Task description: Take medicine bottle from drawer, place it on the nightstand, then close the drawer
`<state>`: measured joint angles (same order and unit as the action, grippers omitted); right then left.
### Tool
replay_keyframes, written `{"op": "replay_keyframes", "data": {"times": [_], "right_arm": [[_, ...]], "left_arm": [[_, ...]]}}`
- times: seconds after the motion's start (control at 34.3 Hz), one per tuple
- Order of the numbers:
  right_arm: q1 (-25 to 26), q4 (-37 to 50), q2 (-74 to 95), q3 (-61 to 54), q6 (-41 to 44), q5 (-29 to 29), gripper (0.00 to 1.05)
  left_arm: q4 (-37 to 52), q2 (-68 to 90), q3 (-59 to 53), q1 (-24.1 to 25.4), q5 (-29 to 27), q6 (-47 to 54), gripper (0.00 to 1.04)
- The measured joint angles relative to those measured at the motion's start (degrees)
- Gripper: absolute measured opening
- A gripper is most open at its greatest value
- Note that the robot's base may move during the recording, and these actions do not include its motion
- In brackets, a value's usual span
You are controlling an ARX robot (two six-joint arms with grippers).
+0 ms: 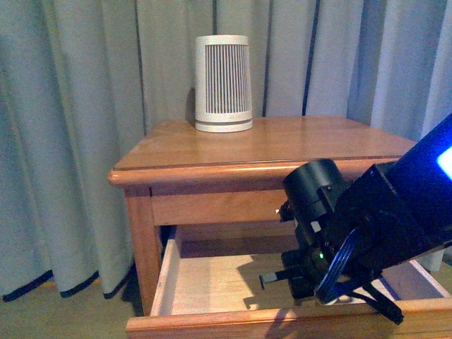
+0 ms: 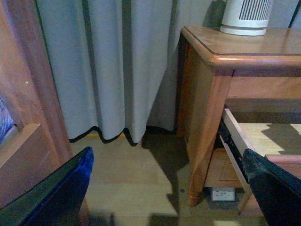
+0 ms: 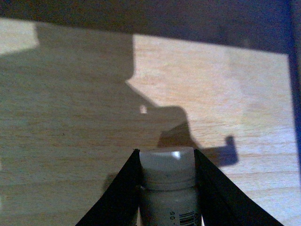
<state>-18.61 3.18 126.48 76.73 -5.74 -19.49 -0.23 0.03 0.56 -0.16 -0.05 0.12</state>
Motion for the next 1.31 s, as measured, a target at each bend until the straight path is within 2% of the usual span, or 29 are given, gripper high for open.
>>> {"op": "replay_keyframes", "data": {"times": [0.18,0.47,0.64,0.79,0.93,1.11,1.31], "right_arm": [[-0.87,-2.67,-8.39,-4.44,-2.36,1.66,0.30],[-5.38,-6.40,-22.38,-12.44,-7.96,4.83,0.29],[-6.47,-9.94,-32.13,-12.09,-8.92,6.14,0.29],[-2.97,-10.78,-34.82,-3.52,-6.05,5.57,0.29],[2.19,-10.97,-29.33,8.15,-2.86,4.28,0.29],[6.67,-16.81,-17.81,21.94,-2.21,3.50,0.29],[8.59,-24.02,-4.17,35.58,-2.91,3.65,0.29]], "left_arm": [[0.00,0.00,0.00,0.00,0.00,0.00,0.98],[0.00,0.00,0.00,0.00,0.00,0.00,0.98],[0.00,0.00,0.00,0.00,0.00,0.00,0.98],[0.00,0.00,0.00,0.00,0.00,0.00,0.98],[0.00,0.00,0.00,0.00,0.00,0.00,0.98],[0.00,0.00,0.00,0.00,0.00,0.00,0.98],[0.00,0.00,0.00,0.00,-0.02,0.00,0.98]]}}
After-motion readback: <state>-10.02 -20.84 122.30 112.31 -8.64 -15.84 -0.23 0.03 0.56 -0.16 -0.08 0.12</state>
